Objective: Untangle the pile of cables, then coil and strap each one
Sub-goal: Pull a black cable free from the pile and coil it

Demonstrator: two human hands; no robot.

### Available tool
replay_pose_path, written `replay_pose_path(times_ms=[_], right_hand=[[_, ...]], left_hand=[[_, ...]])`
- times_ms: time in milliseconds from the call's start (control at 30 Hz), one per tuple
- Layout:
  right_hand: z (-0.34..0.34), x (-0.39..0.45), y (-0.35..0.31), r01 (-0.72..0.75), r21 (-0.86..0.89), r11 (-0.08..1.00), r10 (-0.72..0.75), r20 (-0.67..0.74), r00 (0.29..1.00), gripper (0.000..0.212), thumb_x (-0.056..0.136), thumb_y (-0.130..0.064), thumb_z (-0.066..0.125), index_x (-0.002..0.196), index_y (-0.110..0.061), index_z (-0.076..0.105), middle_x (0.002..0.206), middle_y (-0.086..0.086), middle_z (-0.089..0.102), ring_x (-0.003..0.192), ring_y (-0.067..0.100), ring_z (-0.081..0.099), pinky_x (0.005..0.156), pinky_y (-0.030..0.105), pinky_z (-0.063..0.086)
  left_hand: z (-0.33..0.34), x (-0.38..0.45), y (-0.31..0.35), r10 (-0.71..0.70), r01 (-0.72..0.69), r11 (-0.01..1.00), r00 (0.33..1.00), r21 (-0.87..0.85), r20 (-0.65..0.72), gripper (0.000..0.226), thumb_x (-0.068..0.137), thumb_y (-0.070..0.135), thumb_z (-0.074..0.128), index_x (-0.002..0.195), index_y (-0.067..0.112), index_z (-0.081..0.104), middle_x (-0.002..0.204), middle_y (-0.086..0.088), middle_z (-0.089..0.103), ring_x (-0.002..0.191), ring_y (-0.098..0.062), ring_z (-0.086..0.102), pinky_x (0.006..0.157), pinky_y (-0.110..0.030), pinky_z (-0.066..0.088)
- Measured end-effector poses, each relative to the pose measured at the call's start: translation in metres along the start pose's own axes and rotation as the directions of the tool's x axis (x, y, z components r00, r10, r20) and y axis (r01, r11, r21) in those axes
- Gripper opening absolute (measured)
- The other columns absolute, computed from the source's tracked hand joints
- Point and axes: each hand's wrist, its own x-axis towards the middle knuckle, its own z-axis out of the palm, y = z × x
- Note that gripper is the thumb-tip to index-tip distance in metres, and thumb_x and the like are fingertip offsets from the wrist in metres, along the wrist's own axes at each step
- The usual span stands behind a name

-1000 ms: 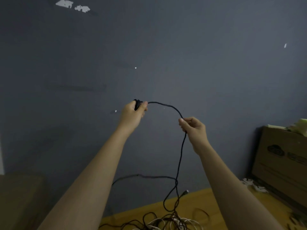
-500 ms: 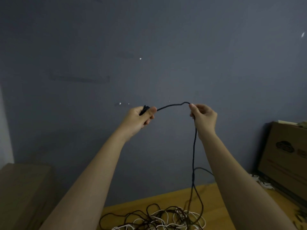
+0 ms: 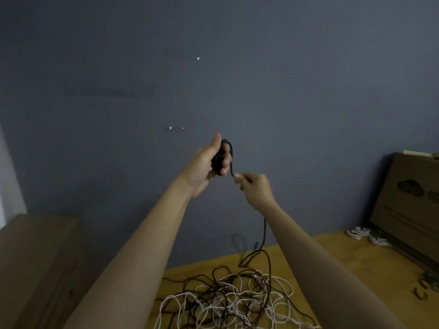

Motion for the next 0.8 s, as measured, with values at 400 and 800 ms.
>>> replay_pose_path(times_ms=[400, 800], right_hand=[[0.051, -0.097, 0.053, -0.28, 0.259, 0.924, 0.121, 0.497, 0.859, 0.015, 0.095, -0.016, 0.058, 0.104, -0.007, 0.066, 0.08, 0.005, 0.067, 0.083, 0.018, 0.063, 0.088, 0.037, 0.052], [-0.012, -0.078, 0.031, 0.14, 0.215, 0.967, -0.168, 0.121, 0.978, 0.024, 0.098, -0.008, 0.048, 0.092, -0.022, 0.066, 0.07, 0.001, 0.053, 0.061, 0.003, 0.047, 0.061, 0.016, 0.039]], left_hand=[[-0.002, 0.009, -0.051, 0.079, 0.045, 0.801, 0.98, 0.597, -0.18, 0.009, 0.104, 0.024, 0.032, 0.095, 0.024, 0.035, 0.09, 0.007, 0.054, 0.094, -0.016, 0.06, 0.095, -0.032, 0.044], [-0.03, 0.005, -0.034, -0.062, 0.023, -0.003, 0.998, 1.0, -0.023, 0.077, 0.073, 0.081, 0.015, 0.1, 0.012, 0.035, 0.075, -0.006, 0.058, 0.065, -0.022, 0.058, 0.048, -0.031, 0.034]])
